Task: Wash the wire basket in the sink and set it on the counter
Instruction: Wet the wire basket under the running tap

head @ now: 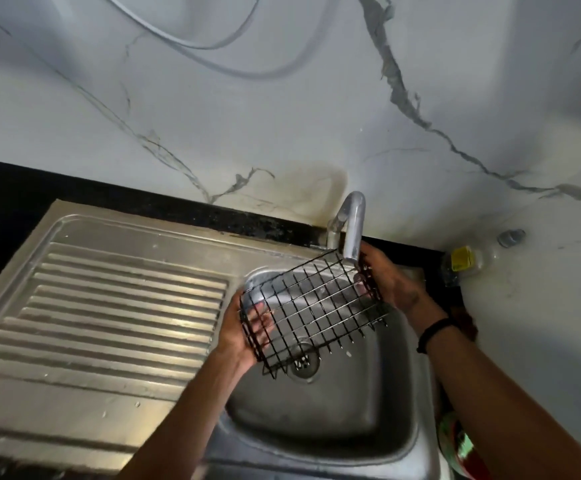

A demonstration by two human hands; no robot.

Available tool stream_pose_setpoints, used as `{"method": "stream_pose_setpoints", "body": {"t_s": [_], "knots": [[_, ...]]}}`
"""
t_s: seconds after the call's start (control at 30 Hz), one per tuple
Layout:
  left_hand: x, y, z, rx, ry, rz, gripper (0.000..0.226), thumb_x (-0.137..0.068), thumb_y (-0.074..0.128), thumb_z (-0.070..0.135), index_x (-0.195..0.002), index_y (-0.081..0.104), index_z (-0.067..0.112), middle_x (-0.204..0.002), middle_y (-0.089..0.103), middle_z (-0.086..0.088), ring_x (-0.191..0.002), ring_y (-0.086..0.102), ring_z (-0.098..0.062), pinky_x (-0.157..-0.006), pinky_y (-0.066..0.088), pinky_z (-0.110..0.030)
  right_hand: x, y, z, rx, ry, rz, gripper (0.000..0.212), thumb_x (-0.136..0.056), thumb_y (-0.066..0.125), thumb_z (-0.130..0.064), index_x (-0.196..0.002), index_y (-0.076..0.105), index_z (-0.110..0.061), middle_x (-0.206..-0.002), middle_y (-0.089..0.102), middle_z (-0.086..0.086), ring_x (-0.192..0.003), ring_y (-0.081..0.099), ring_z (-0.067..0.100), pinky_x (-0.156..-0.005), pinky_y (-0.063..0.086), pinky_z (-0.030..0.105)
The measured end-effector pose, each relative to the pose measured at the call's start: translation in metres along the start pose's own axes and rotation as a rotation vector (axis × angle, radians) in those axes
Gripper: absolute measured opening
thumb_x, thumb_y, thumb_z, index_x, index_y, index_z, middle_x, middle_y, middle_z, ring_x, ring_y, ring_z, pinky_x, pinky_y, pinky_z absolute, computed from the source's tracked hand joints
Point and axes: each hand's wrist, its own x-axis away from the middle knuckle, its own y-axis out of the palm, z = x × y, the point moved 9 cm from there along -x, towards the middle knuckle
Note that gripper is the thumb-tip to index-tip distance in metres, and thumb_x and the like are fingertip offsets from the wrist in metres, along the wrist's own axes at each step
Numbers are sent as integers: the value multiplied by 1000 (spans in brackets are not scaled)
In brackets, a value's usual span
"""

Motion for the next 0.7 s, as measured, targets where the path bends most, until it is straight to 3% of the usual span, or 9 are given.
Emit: {"method": "stream_pose_setpoints", "body": {"t_s": [0.07,0.1,0.2,0.3,0.37,0.43,0.57,0.63,0.7], "knots": [[-9,7,13,-12,-5,-14,58,-70,79,71,-89,70,17,-76,57,-2,-61,52,-20,-57,46,-32,-1,-11,13,-29,41,15,55,-81,60,-76,-66,45,-25,-51,37,-5,-41,31,12,-46,25,24],[-14,7,17,-22,-15,11,64,-71,78,71,-94,72,13,-87,63,-8,-72,57,-24,-70,51,-36,2,-18,17,-46,52,45,56,-81,62,-75,-64,45,-24,-49,36,-5,-39,30,12,-44,24,23],[-18,18,20,-108,-137,44,84,-71,81,69,-126,67,7,-121,68,-17,-106,62,-32,-104,47,-52,12,-37,17,-76,22,156,56,-77,67,-75,-63,49,-24,-50,42,-6,-38,34,12,-44,27,22],[-16,37,21,-291,-197,81,62,-76,86,52,-124,61,21,-119,64,-17,-108,62,-37,-107,47,-57,20,-53,4,-25,-46,282,55,-79,64,-76,-69,52,-23,-55,44,-4,-41,36,14,-45,29,23],[-18,48,21,-392,-189,93,63,-77,86,45,-129,60,18,-128,63,-11,-116,59,-35,-109,46,-57,28,-57,-7,42,-101,314,60,-80,58,-81,-76,53,-21,-59,43,2,-45,36,18,-46,30,26],[-20,62,28,-565,-120,93,62,-89,77,44,-139,55,15,-146,55,-15,-132,51,-40,-111,44,-55,38,-58,-19,149,-175,330,69,-78,52,-88,-70,50,-20,-61,39,10,-48,34,20,-50,31,32],[-25,112,34,-835,8,-43,50,-105,56,38,-143,57,4,-148,57,-15,-136,55,-34,-79,53,-26,57,-48,-26,434,-290,360,78,-83,35,-91,-52,35,-19,-49,38,2,-48,38,18,-59,34,35],[-23,136,25,-998,23,-96,56,-107,47,45,-145,55,3,-151,54,-17,-137,54,-34,-97,53,-32,58,-44,-17,462,-287,349,80,-83,32,-92,-50,34,-19,-46,38,-3,-47,40,18,-61,37,38],[-15,157,17,-1229,51,-113,66,-109,32,54,-154,44,7,-162,40,-16,-148,41,-34,-121,34,-43,59,-40,-9,431,-296,328,79,-84,32,-91,-53,34,-19,-47,37,-6,-49,38,18,-61,36,39]]}}
